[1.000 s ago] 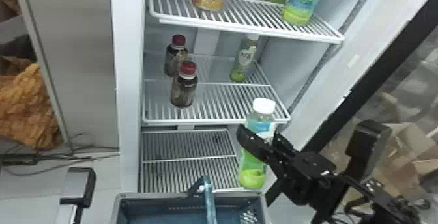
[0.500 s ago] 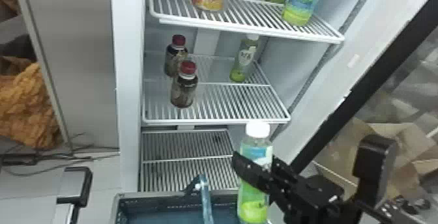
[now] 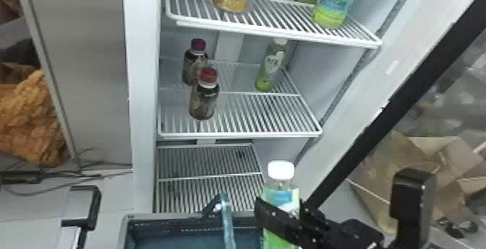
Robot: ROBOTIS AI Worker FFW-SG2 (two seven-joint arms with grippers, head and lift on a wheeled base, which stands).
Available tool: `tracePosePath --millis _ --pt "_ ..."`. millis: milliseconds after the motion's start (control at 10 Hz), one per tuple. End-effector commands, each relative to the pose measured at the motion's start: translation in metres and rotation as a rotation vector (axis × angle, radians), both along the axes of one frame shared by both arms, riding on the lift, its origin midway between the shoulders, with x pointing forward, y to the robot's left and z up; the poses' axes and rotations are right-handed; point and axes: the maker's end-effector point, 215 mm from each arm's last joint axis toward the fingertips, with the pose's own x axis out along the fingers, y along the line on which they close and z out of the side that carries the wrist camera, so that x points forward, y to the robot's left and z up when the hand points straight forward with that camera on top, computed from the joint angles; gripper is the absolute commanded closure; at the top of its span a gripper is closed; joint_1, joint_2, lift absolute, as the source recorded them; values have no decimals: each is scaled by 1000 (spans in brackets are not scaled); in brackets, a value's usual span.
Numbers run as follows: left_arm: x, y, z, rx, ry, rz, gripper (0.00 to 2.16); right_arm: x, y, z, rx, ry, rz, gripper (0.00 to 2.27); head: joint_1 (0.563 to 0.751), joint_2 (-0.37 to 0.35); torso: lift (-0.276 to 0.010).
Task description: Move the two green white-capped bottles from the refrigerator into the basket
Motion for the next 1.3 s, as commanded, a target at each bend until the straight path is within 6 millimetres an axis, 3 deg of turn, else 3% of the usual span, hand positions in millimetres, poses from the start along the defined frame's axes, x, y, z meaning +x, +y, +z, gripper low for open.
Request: tracePosePath --millis 0,300,800,1000,1200 --pt "0 0 0 0 0 1 1134 -10 -4 -10 -6 44 -8 900 695 -350 -263" --pt "-1 0 1 -4 3 0 1134 -21 -10 -28 -1 113 -23 898 695 -350 -263" --pt "-2 0 1 -6 7 -3 1134 -28 2 -43 60 159 2 822 695 -350 -263" --pt "-3 0 2 -10 8 -4 1134 -20 1 -38 70 127 4 443 695 -350 -263" --pt "-3 1 2 -12 10 -2 1134 -8 -5 -27 63 72 -7 332 695 -350 -263"
